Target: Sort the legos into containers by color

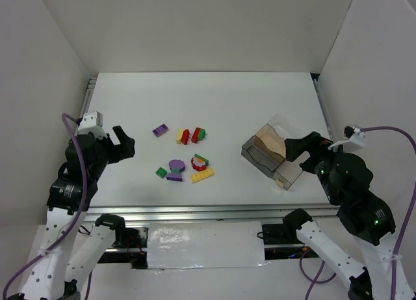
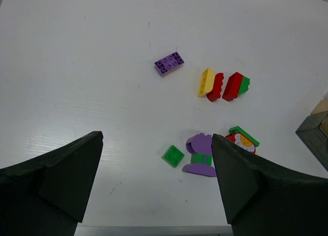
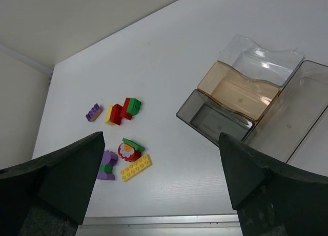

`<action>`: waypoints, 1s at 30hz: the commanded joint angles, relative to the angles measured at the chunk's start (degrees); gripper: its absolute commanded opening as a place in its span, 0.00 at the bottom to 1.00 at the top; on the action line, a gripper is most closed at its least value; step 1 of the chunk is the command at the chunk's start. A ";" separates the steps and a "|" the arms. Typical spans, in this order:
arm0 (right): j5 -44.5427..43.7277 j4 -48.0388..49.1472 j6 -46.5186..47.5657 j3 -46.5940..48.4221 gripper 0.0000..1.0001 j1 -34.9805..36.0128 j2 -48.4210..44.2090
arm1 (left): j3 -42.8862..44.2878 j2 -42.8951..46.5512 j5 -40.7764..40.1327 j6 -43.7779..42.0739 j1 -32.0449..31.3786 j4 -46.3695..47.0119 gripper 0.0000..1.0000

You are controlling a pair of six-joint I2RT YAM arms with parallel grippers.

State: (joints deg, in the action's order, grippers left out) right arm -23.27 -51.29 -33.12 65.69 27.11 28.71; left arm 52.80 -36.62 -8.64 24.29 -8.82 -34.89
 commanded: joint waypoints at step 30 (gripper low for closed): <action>27.91 17.44 -4.58 -16.02 1.00 -0.04 -3.39 | 34.29 -74.55 9.29 -16.01 -3.57 6.95 0.99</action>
State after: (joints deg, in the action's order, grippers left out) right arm -1.21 -38.94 -37.06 51.27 27.11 26.98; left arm 82.59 -109.34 2.22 16.73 -12.36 -25.80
